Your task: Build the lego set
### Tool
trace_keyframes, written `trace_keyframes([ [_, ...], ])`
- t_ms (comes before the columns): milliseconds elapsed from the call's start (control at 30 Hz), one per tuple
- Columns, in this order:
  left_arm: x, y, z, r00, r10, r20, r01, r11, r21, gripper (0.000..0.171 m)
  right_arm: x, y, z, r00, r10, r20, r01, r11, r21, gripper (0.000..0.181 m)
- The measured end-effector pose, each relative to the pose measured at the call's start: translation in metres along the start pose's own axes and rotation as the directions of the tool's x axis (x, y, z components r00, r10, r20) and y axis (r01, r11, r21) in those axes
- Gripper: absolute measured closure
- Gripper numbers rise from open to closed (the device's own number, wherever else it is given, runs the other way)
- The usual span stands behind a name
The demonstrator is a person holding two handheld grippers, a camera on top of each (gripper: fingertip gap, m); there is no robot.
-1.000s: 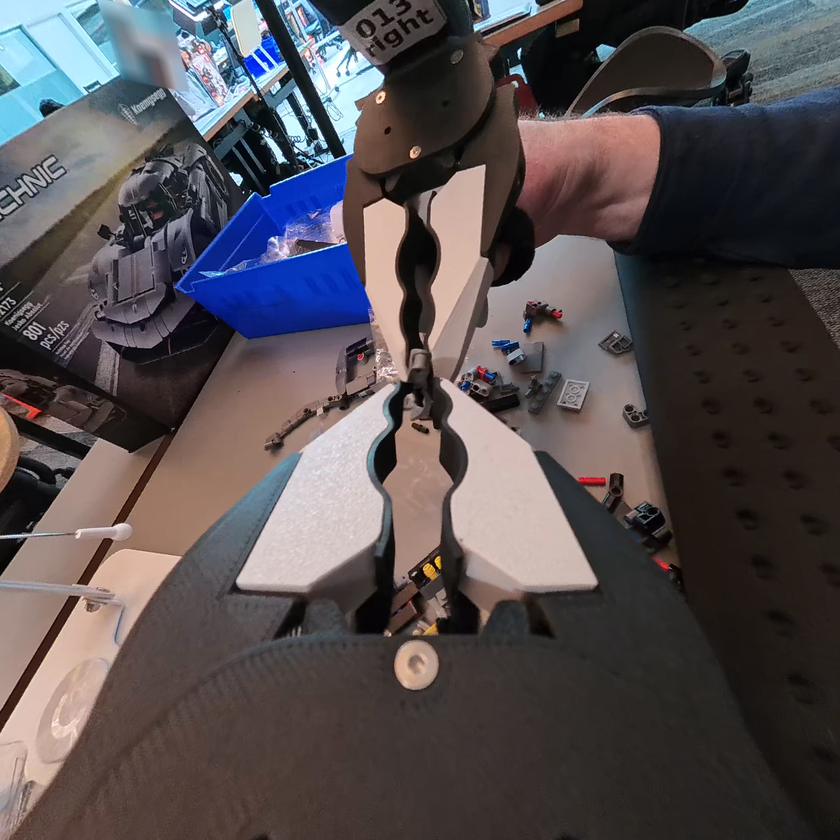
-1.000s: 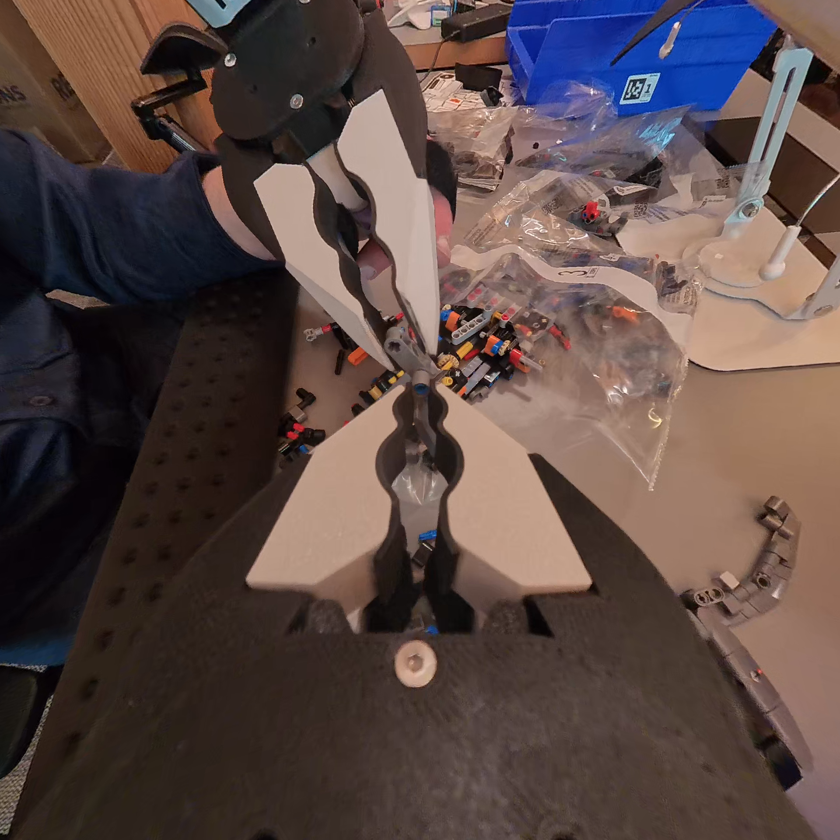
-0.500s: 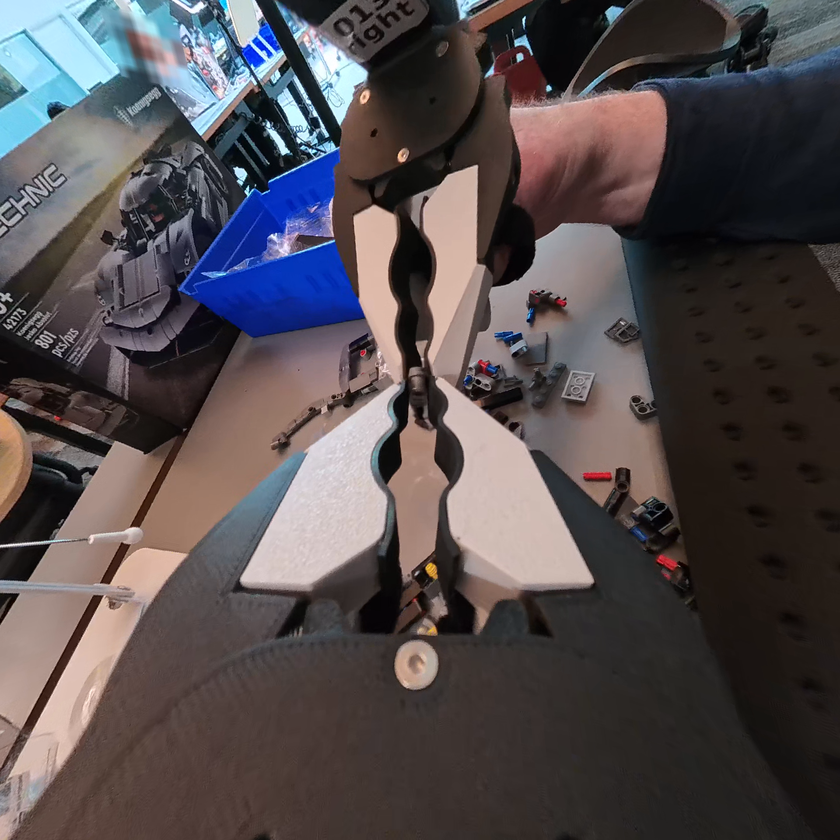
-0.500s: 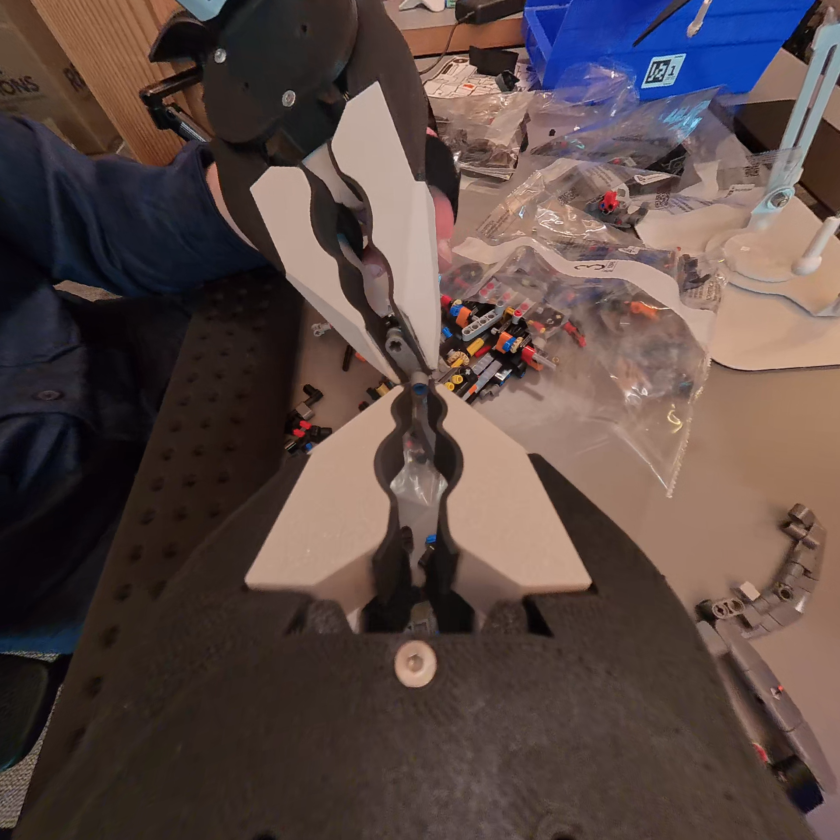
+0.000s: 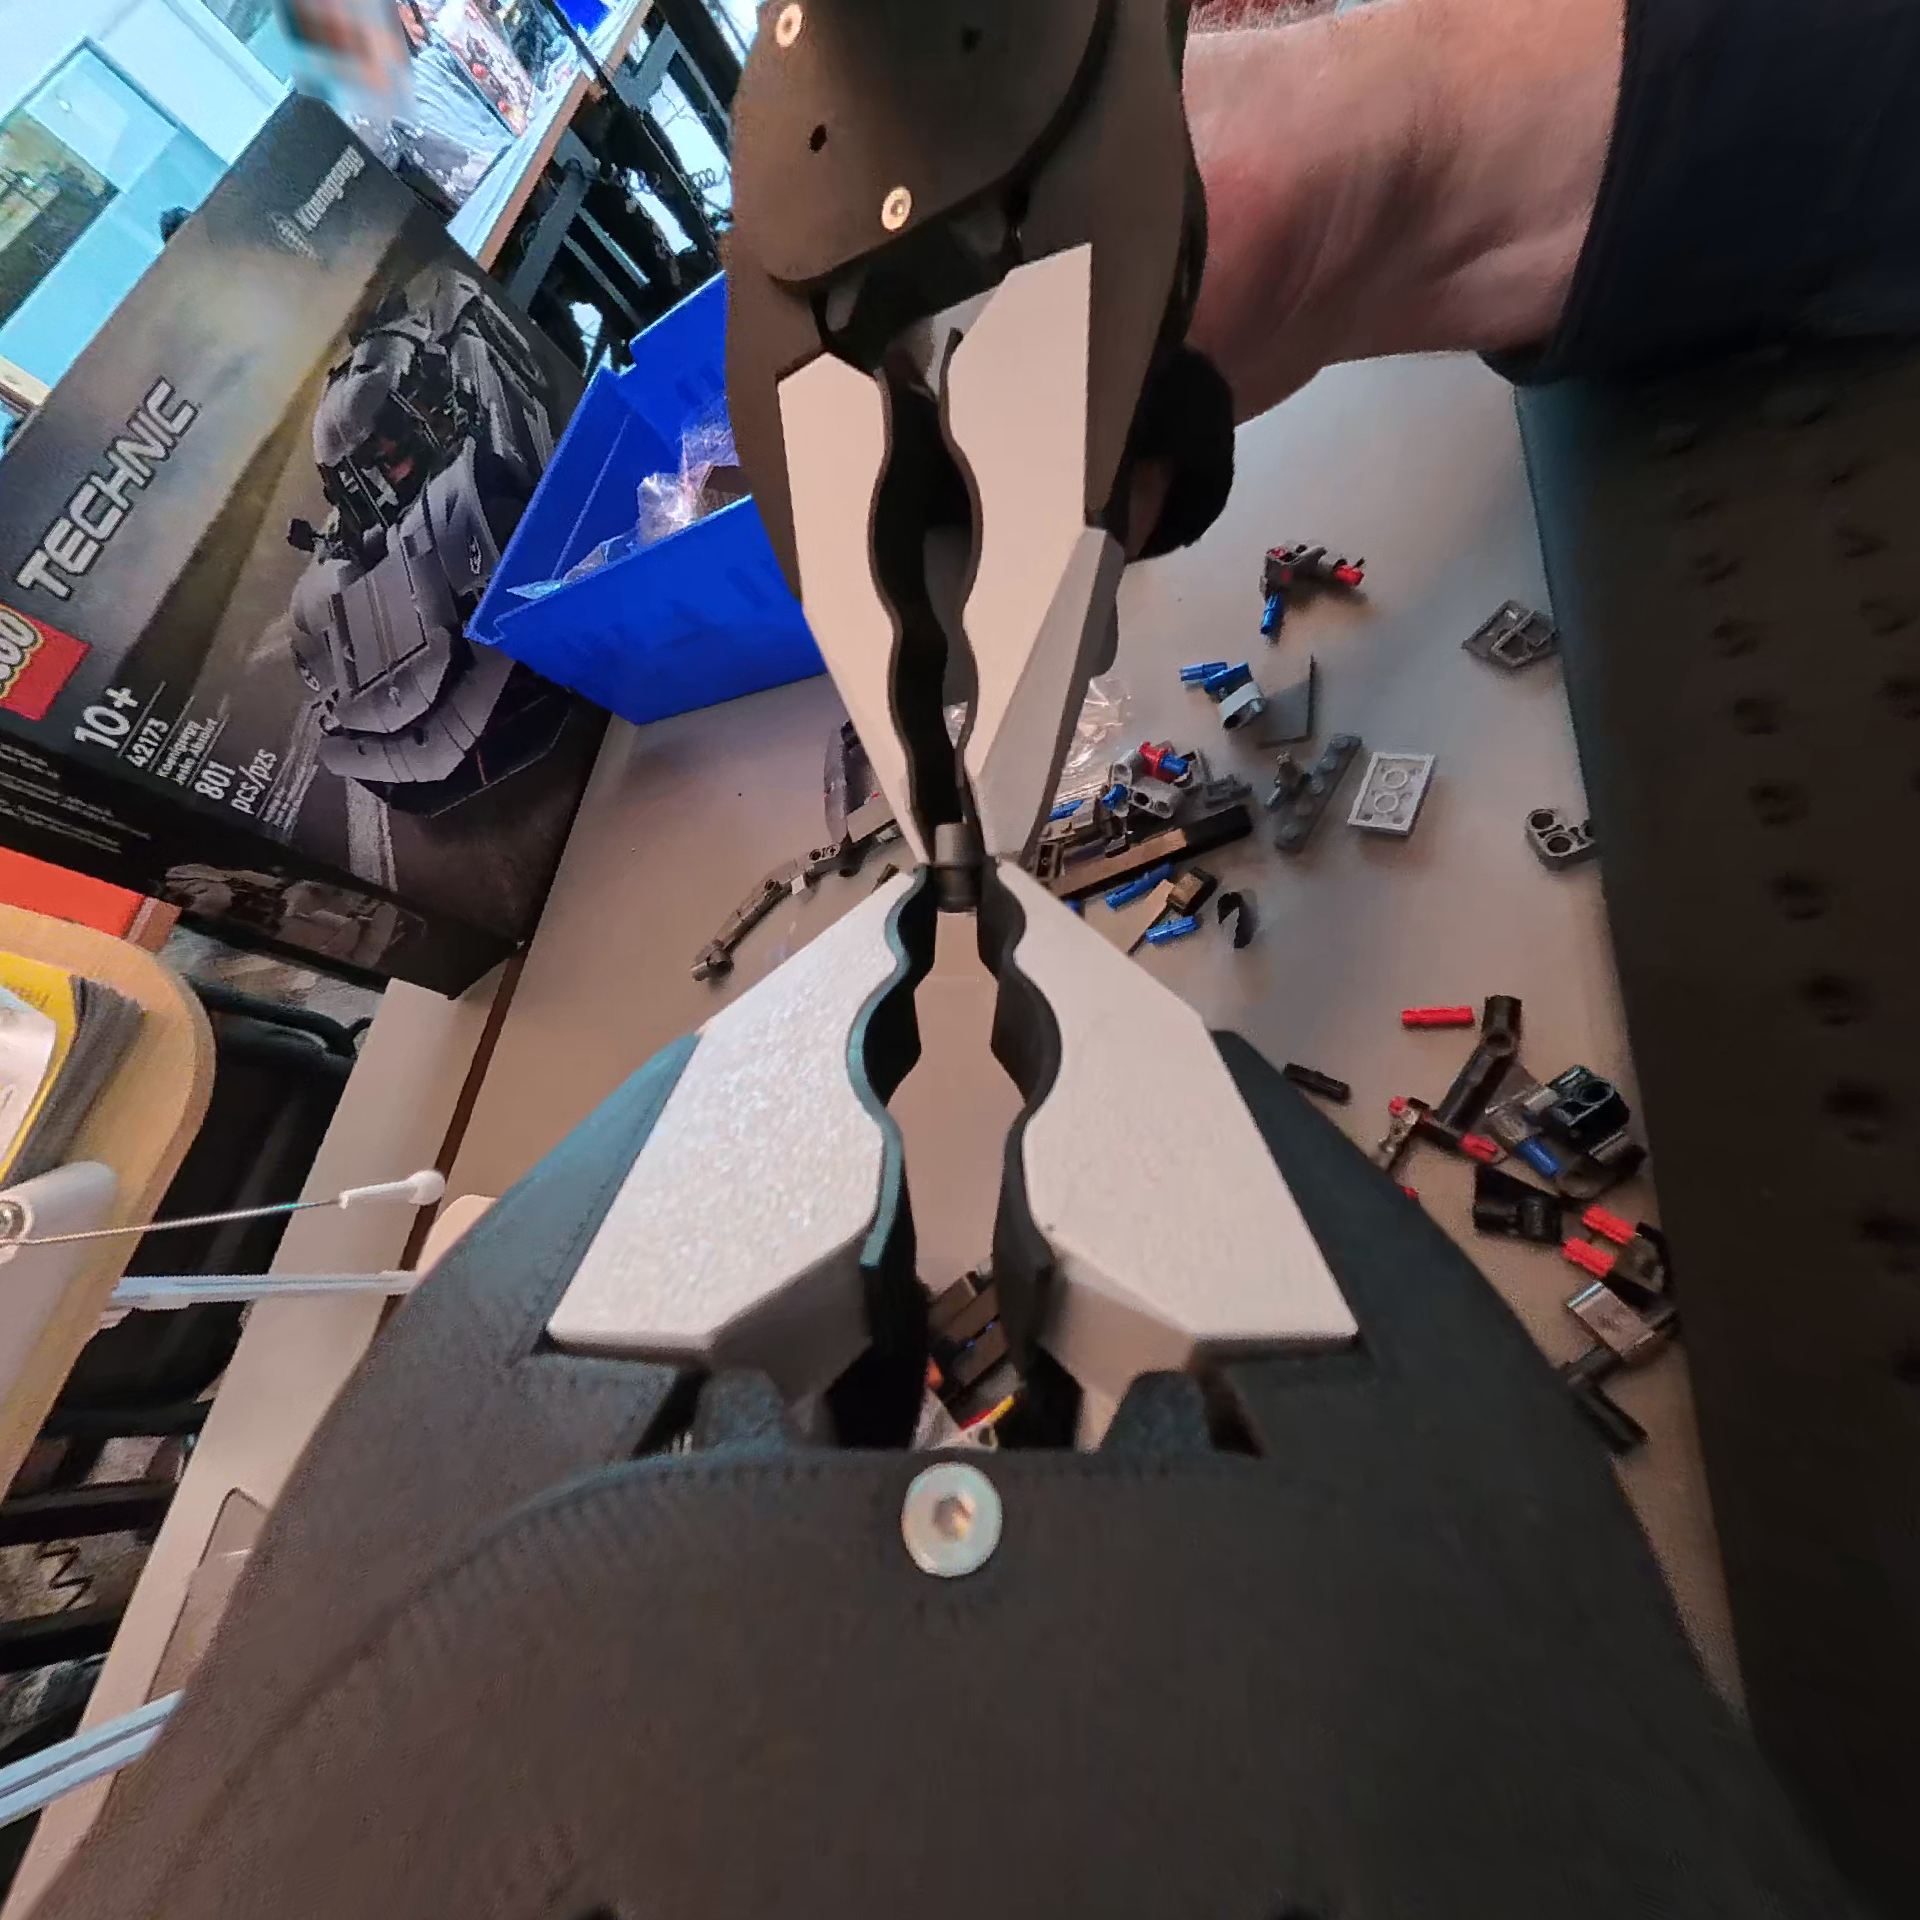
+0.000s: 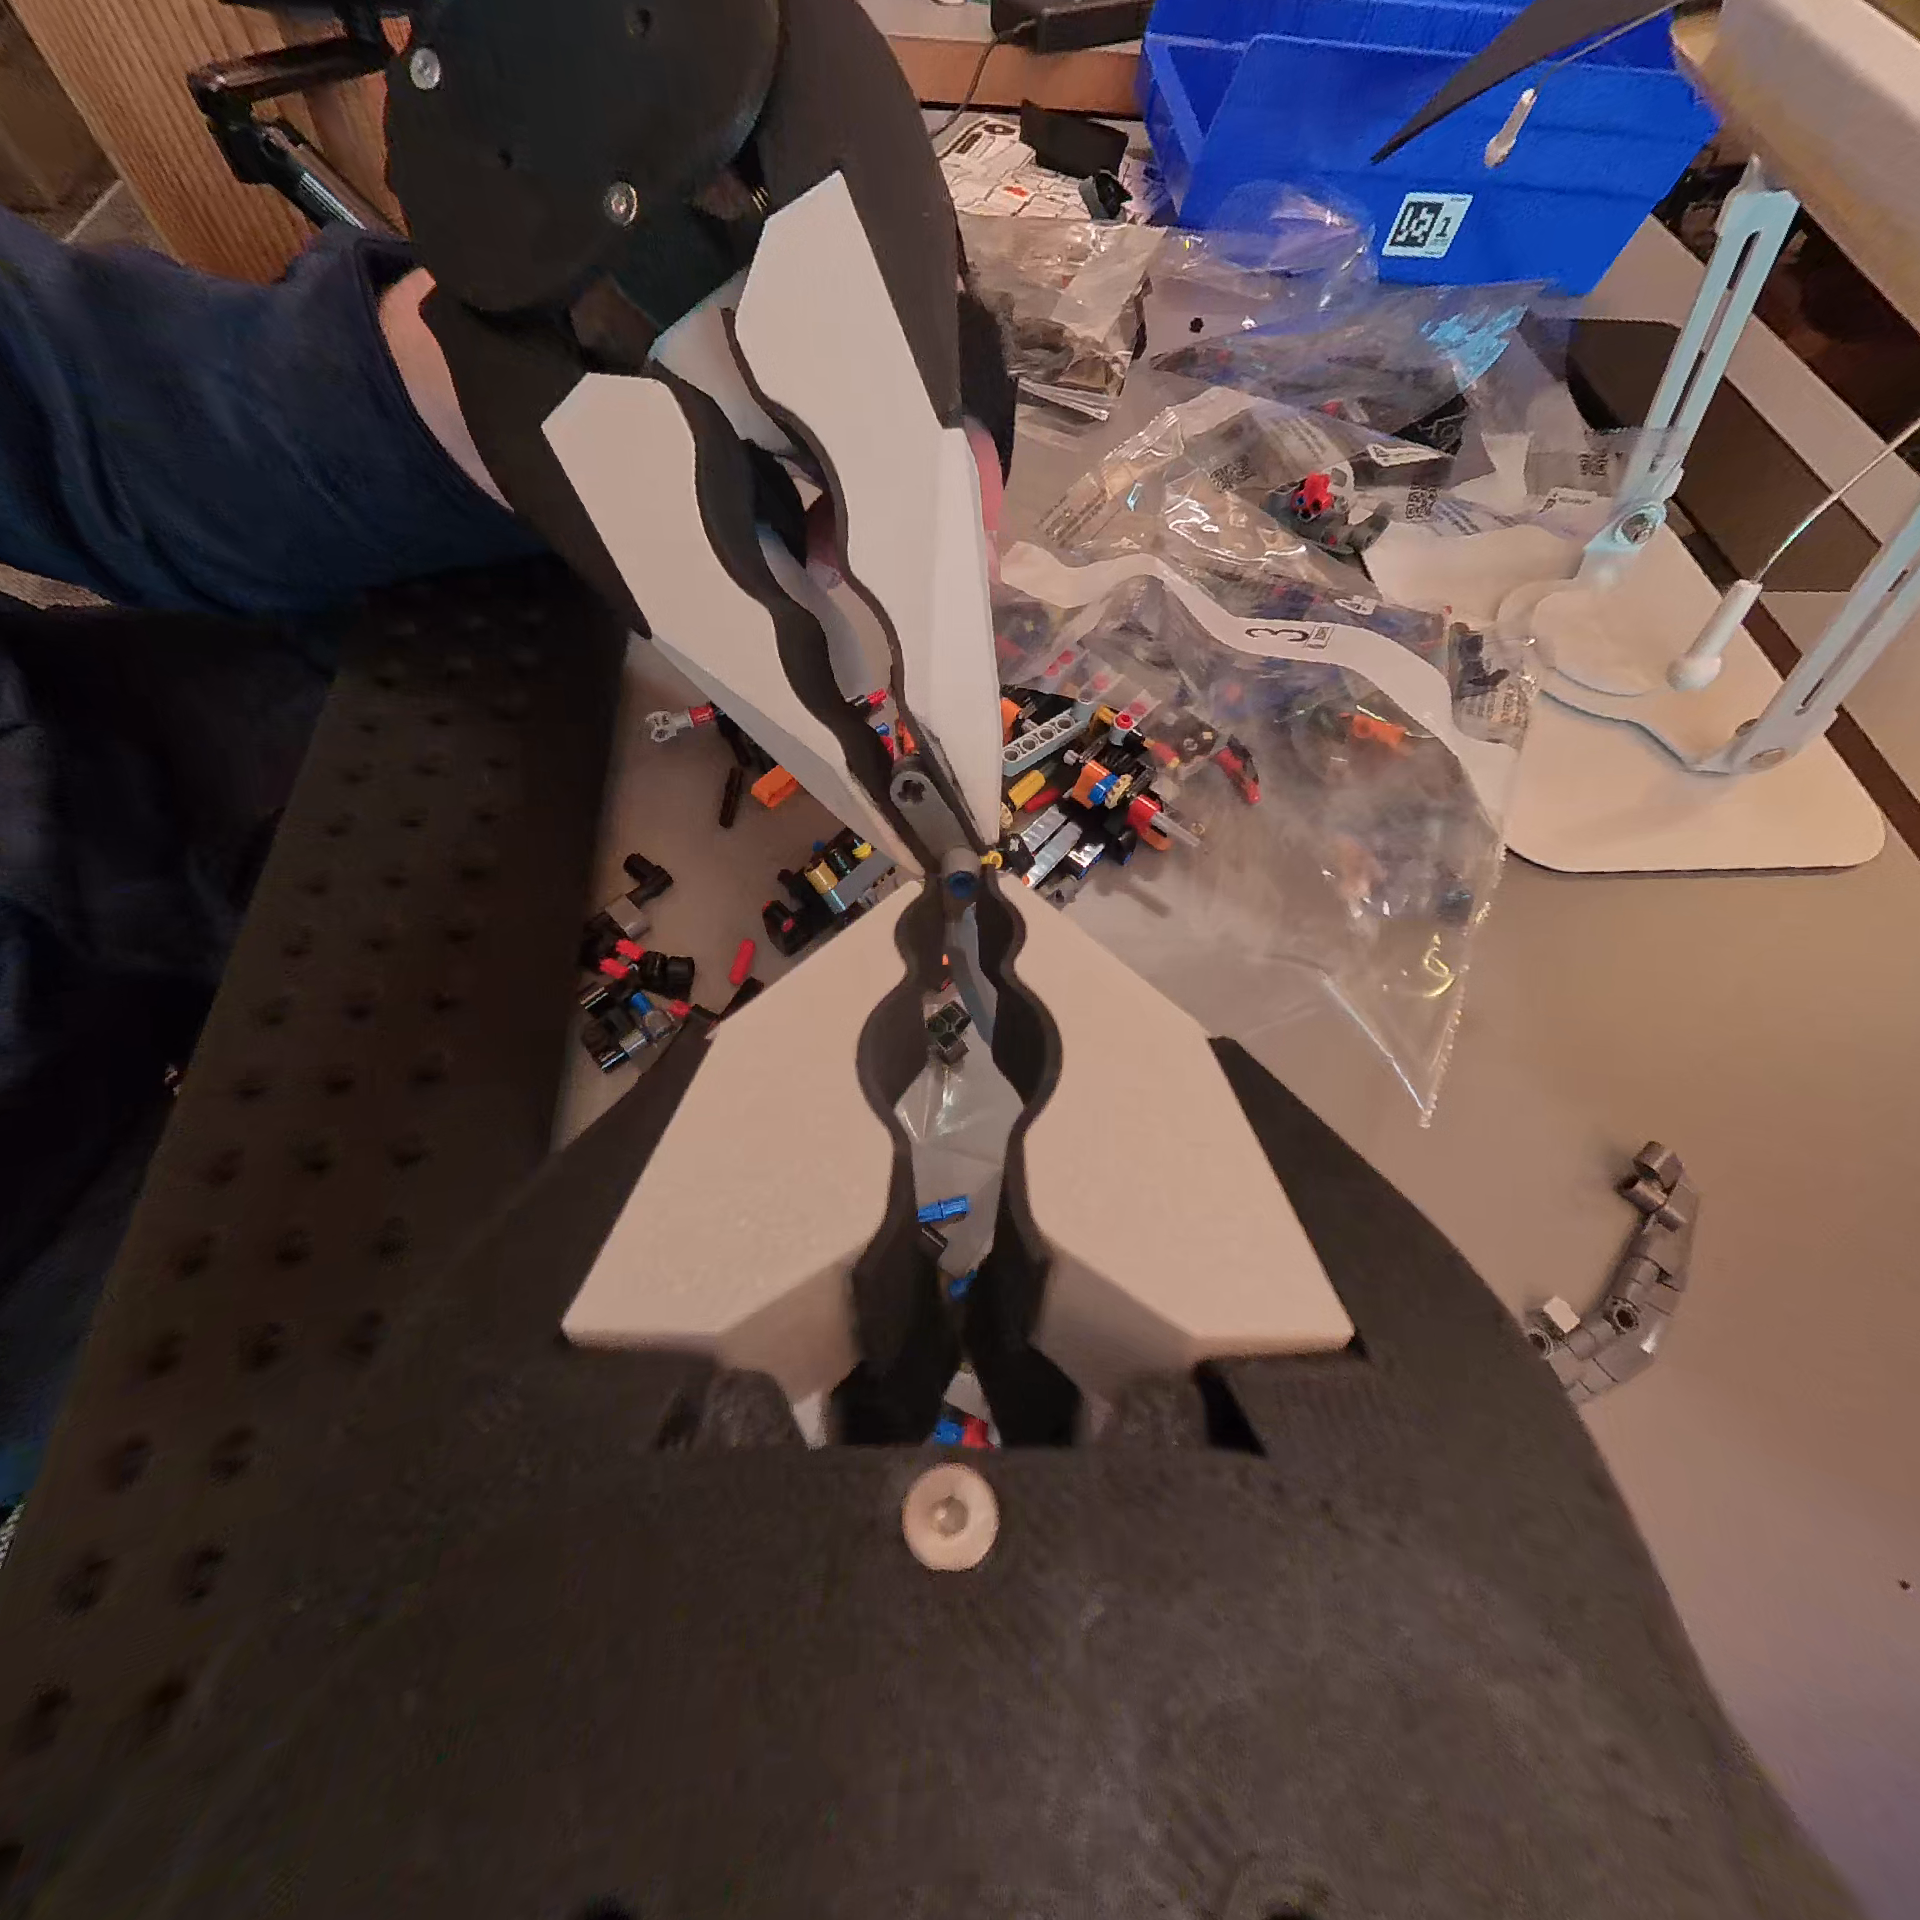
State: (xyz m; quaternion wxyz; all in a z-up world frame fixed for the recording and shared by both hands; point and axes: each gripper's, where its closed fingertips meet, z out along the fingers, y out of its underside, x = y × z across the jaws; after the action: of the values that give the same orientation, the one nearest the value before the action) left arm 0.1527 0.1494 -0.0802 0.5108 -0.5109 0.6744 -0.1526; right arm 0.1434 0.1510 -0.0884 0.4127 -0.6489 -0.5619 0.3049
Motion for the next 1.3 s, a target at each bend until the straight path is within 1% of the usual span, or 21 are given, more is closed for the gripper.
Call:
trace_keyframes([
  [100, 0.0, -0.002, -0.003, 1.0, 0.016, 0.011, -0.016, 1.0, 0.001, 0.166, -0.002, -0.004, -0.002, 1.0, 0.003, 0.009, -0.003, 1.0, 0.02, 0.179],
  [233, 0.002, 0.0, -0.002, 0.999, 0.038, 0.008, -0.038, 0.999, -0.02, 0.166, -0.004, -0.003, -0.002, 1.0, -0.007, 0.012, 0.007, 1.0, 0.01, 0.179],
  [400, 0.004, -0.001, -0.002, 1.0, 0.021, -0.009, -0.021, 1.0, -0.015, 0.166, -0.006, -0.002, -0.004, 1.0, -0.01, 0.024, 0.01, 1.0, 0.009, 0.18],
  [433, 0.001, 0.007, -0.003, 1.0, 0.017, 0.002, -0.017, 0.998, -0.056, 0.166, -0.005, -0.002, -0.005, 1.0, -0.009, 0.024, 0.008, 1.0, 0.011, 0.18],
  [467, -0.008, 0.027, -0.006, 0.999, 0.019, 0.036, -0.014, 0.99, -0.14, 0.166, -0.003, -0.004, -0.012, 1.0, -0.005, 0.016, 0.004, 0.999, 0.037, 0.18],
  [500, -0.012, 0.031, -0.011, 0.999, -0.031, 0.036, 0.035, 0.993, -0.113, 0.166, -0.001, -0.013, -0.027, 1.0, 0.01, 0.018, -0.012, 0.994, 0.113, 0.18],
  [533, -0.013, 0.02, -0.018, 0.995, -0.098, 0.004, 0.099, 0.995, -0.035, 0.167, 0.002, -0.021, -0.044, 1.0, 0.029, 0.009, -0.031, 0.981, 0.191, 0.181],
  [567, -0.017, 0.015, -0.021, 0.995, -0.098, 0.016, 0.098, 0.995, -0.021, 0.166, 0.007, -0.021, -0.055, 0.999, 0.038, -0.019, -0.033, 0.977, 0.212, 0.18],
  [600, -0.021, 0.01, -0.02, 0.996, -0.072, 0.047, 0.072, 0.997, -0.008, 0.167, 0.009, -0.016, -0.057, 0.999, 0.039, -0.038, -0.031, 0.981, 0.192, 0.18],
  [633, -0.018, 0.007, -0.015, 0.996, -0.084, 0.029, 0.084, 0.996, 0.008, 0.167, 0.007, -0.011, -0.051, 0.999, 0.047, -0.019, -0.043, 0.985, 0.169, 0.18],
  [667, -0.013, 0.007, -0.01, 0.996, -0.093, 0.001, 0.093, 0.996, 0.005, 0.166, 0.005, -0.004, -0.042, 0.998, 0.057, 0.004, -0.057, 0.991, 0.121, 0.179],
  [733, -0.01, 0.01, -0.007, 0.996, -0.091, -0.008, 0.091, 0.996, 0.004, 0.167, 0.006, 0.021, -0.023, 0.998, 0.055, -0.007, -0.055, 0.998, -0.031, 0.178],
  [800, -0.008, 0.013, -0.007, 0.992, -0.122, -0.035, 0.123, 0.992, 0.014, 0.167, -0.004, 0.038, -0.012, 0.994, 0.088, 0.067, -0.08, 0.99, -0.119, 0.178],
  [900, -0.006, 0.007, -0.009, 0.986, -0.15, -0.066, 0.154, 0.987, 0.053, 0.167, -0.01, 0.062, 0.0, 0.992, 0.098, 0.081, -0.074, 0.964, -0.256, 0.178],
  [933, -0.006, 0.009, -0.007, 0.987, -0.148, -0.063, 0.151, 0.987, 0.045, 0.167, -0.012, 0.066, 0.003, 0.991, 0.102, 0.091, -0.073, 0.957, -0.282, 0.175],
  [1000, -0.004, 0.013, -0.004, 0.99, -0.129, -0.059, 0.13, 0.991, 0.019, 0.166, -0.013, 0.07, 0.008, 0.99, 0.109, 0.09, -0.076, 0.947, -0.311, 0.164],
  [1067, -0.002, 0.016, 0.0, 0.993, -0.105, -0.051, 0.105, 0.994, -0.005, 0.167, -0.01, 0.064, 0.007, 0.992, 0.103, 0.074, -0.078, 0.956, -0.283, 0.161],
  [1100, -0.002, 0.017, 0.001, 0.995, -0.091, -0.043, 0.09, 0.996, -0.021, 0.167, -0.008, 0.056, 0.005, 0.994, 0.091, 0.061, -0.074, 0.967, -0.244, 0.163],
  [1167, -0.001, 0.016, 0.002, 0.997, -0.072, -0.036, 0.071, 0.997, -0.028, 0.167, -0.002, 0.034, 0.0, 0.997, 0.069, 0.032, -0.064, 0.99, -0.125, 0.167],
  [1233, 0.0, 0.014, 0.003, 0.998, -0.06, -0.032, 0.059, 0.998, -0.026, 0.167, -0.001, 0.014, -0.005, 0.997, 0.062, 0.034, -0.062, 0.998, -0.018, 0.171],
  [1300, 0.002, 0.013, 0.005, 0.998, -0.051, -0.034, 0.05, 0.998, -0.032, 0.167, -0.001, 0.006, -0.006, 0.999, 0.042, 0.026, -0.043, 0.999, 0.027, 0.174],
])
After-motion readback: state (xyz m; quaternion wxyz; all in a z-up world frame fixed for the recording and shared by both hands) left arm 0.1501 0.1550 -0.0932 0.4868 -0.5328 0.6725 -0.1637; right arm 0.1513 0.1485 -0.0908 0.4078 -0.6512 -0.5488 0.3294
